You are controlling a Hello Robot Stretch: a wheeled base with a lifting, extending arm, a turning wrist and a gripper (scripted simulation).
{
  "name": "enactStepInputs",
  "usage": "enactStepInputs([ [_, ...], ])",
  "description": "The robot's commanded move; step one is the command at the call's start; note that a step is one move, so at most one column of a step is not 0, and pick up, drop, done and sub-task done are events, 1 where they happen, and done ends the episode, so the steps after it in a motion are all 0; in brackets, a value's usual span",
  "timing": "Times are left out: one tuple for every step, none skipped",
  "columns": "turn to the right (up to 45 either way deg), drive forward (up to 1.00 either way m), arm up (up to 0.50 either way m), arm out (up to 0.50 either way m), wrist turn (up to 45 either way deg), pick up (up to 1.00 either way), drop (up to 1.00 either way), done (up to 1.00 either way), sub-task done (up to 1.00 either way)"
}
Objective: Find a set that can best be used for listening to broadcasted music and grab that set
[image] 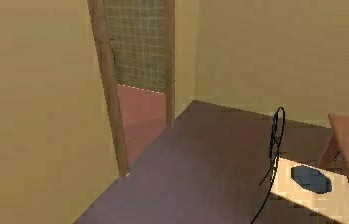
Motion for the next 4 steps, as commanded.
enactStepInputs([
  [0.0, 0.9, 0.0, 0.0, 0.0, 0.0, 0.0, 0.0, 0.0],
  [-6.0, 0.0, 0.0, 0.0, 0.0, 0.0, 0.0, 0.0, 0.0],
  [0.0, 0.6, 0.0, 0.0, 0.0, 0.0, 0.0, 0.0, 0.0],
  [27.0, 0.0, 0.0, 0.0, 0.0, 0.0, 0.0, 0.0, 0.0],
])
